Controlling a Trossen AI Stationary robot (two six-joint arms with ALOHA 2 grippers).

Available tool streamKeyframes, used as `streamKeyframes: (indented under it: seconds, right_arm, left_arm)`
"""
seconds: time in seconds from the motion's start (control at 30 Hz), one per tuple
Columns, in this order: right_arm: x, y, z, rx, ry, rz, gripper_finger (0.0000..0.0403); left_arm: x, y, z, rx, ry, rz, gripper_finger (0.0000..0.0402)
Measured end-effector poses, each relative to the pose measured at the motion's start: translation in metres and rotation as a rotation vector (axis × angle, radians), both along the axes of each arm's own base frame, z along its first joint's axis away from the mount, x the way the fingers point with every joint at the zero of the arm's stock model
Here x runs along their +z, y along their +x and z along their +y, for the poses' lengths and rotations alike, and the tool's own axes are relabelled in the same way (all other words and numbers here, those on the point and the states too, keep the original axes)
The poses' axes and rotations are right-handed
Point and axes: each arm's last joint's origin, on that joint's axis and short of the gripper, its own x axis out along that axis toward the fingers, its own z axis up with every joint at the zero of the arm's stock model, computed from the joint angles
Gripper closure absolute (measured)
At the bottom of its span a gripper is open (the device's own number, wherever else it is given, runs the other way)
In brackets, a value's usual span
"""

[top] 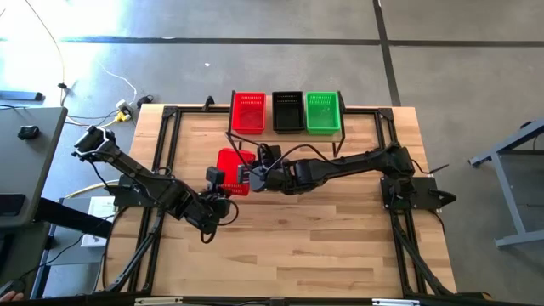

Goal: Stack baskets on shelf by color
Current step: Stack the red bin on the stacked red bins on the shelf

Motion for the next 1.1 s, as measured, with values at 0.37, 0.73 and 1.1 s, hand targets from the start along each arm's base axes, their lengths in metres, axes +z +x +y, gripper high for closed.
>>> streamKeyframes:
  seconds: [0.37, 0.73, 1.1]
  right_arm:
    - [0.0, 0.0, 0.002, 0.061, -0.019, 0.034, 0.0402]
    - [-0.001, 0.002, -0.008, 0.111, -0.011, 0.066, 0.0318]
    - [0.03, -0.017, -0.016, 0.127, -0.065, 0.068, 0.0245]
  left_arm:
    - [0.0, -0.005, -0.013, -0.053, 0.011, -0.007, 0.0396]
    - [0.002, -0.007, -0.016, -0.048, -0.002, -0.03, 0.0399]
    - [0.015, -0.015, -0.011, -0.035, -0.001, -0.093, 0.0401]
